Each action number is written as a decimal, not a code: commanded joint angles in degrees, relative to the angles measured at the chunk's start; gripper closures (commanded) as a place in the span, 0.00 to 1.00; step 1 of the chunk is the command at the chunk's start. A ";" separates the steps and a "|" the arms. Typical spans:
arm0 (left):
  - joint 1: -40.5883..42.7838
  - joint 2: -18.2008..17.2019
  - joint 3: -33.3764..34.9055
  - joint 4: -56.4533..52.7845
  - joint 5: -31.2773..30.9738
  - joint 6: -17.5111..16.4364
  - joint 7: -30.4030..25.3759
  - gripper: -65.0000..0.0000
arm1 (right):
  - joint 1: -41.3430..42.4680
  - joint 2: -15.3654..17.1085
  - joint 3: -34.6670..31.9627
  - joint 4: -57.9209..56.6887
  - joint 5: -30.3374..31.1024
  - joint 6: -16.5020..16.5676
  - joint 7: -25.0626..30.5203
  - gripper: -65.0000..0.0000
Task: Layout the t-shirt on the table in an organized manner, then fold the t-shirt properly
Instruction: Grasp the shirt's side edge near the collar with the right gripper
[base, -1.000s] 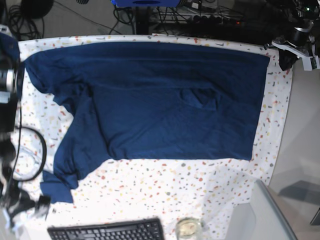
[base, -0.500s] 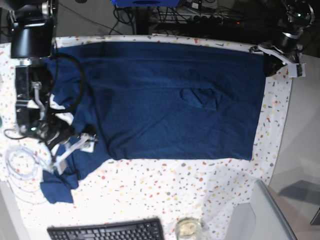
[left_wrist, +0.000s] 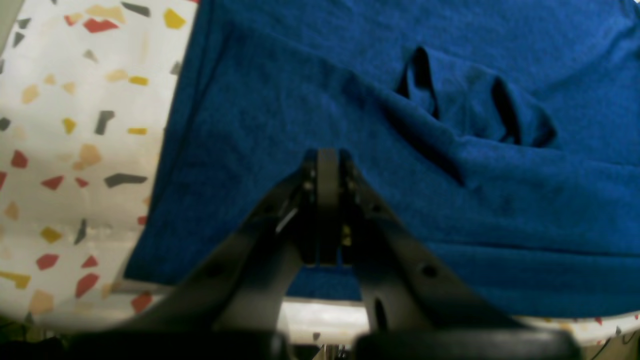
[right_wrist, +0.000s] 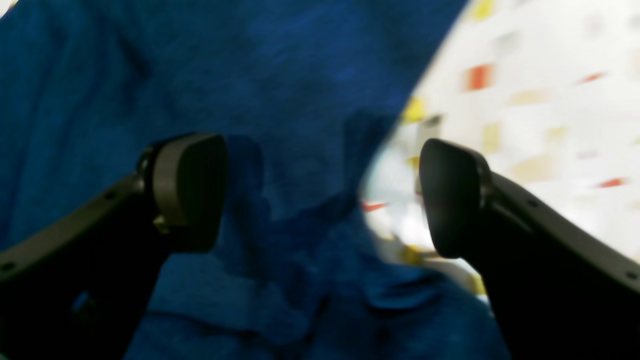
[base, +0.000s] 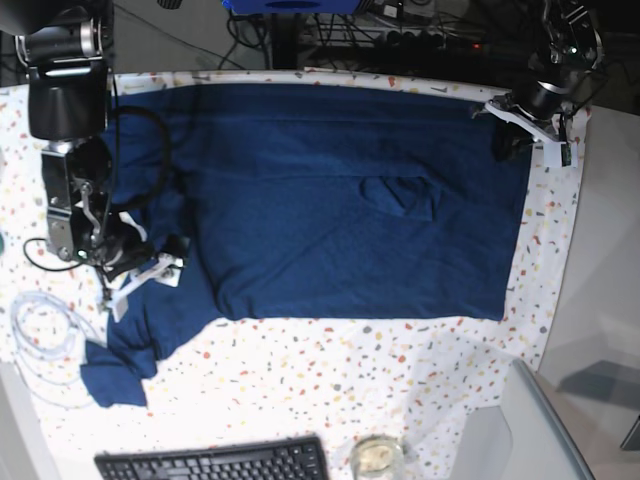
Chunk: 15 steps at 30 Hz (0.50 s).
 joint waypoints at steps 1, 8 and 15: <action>-0.12 -0.66 -0.21 -0.01 -0.59 -0.38 -1.23 1.00 | 1.48 0.23 0.20 0.78 0.27 0.23 0.68 0.24; -1.61 -0.66 -0.56 -4.93 -0.59 -0.38 -1.32 1.00 | 2.19 0.41 0.55 0.78 0.36 0.23 0.32 0.79; -1.44 -0.92 -0.64 -5.37 -0.59 -0.38 -1.32 1.00 | 3.51 0.50 0.55 0.60 0.36 0.23 0.50 1.00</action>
